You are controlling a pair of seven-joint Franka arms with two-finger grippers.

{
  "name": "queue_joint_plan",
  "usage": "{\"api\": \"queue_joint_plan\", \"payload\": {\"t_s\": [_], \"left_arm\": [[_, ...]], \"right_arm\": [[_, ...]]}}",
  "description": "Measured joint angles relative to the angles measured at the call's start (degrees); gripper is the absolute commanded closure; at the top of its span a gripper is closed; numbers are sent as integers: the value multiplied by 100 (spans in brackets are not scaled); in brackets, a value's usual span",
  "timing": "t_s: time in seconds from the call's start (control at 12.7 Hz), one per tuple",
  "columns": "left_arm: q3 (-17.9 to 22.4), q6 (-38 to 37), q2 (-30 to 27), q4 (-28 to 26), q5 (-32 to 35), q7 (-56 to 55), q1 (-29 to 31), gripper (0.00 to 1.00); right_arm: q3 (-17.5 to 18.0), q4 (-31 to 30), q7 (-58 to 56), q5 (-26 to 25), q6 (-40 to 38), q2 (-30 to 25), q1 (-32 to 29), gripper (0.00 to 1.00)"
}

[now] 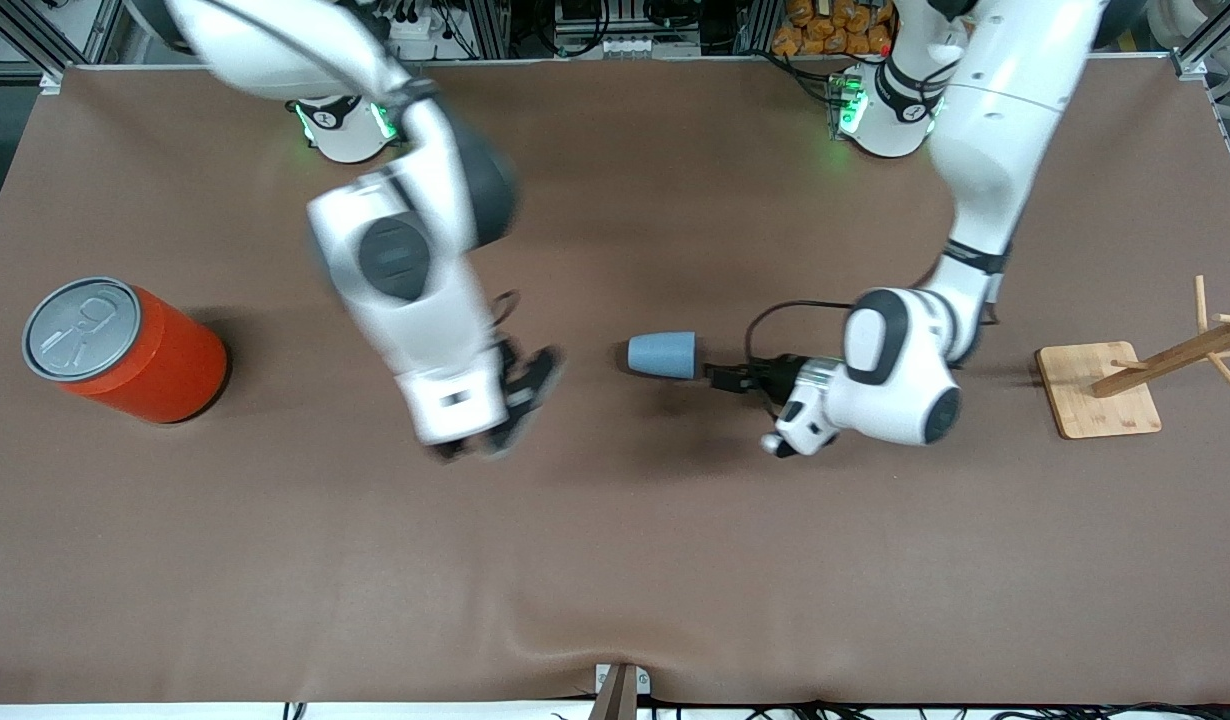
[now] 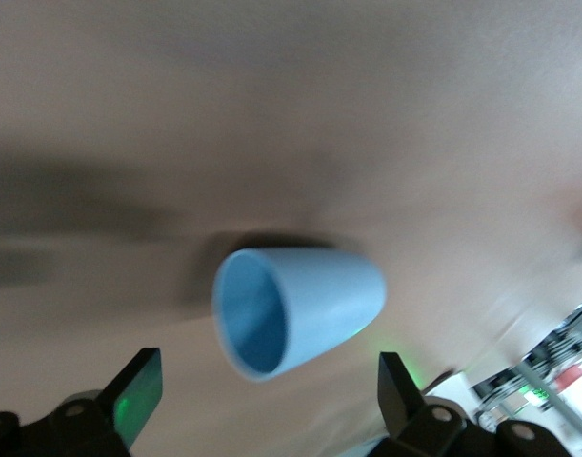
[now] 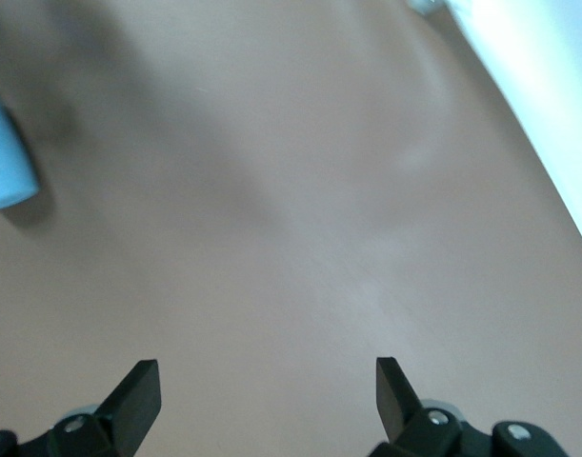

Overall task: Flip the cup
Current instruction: 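Grasp the blue cup with the left gripper while the right gripper withdraws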

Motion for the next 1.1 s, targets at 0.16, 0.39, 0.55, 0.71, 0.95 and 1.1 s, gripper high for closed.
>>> {"api": "queue_joint_plan", "payload": {"t_s": [0.16,0.39,0.55,0.71,0.95,1.1], "left_arm": [[0,578,1,-385,-341,23,-222,0],[3,706,-16,-626,-415,34,-289,0],[-7,713,-65,-754,-472,35,-306,0],[-69,876,-107,-828,-647,42,-330,0],[-95,1181,-129,-854,-906,42,-435,0],[-103,1511,-131,-869,-1153,42,-550,0]], "right_arm": [[-20,11,55,207,-496,-281,-558,0],[-21,15,144,563,-1308,-762,-1366,0],[-20,15,448,614,-1708,-1027,-1666,0],[-11,10,1350,676,-2088,-1319,-1884,0],[-8,-17,3256,692,-2756,-1712,-1981,0],[-7,-261,4175,690,-2910,-2005,-1990,0]]}}
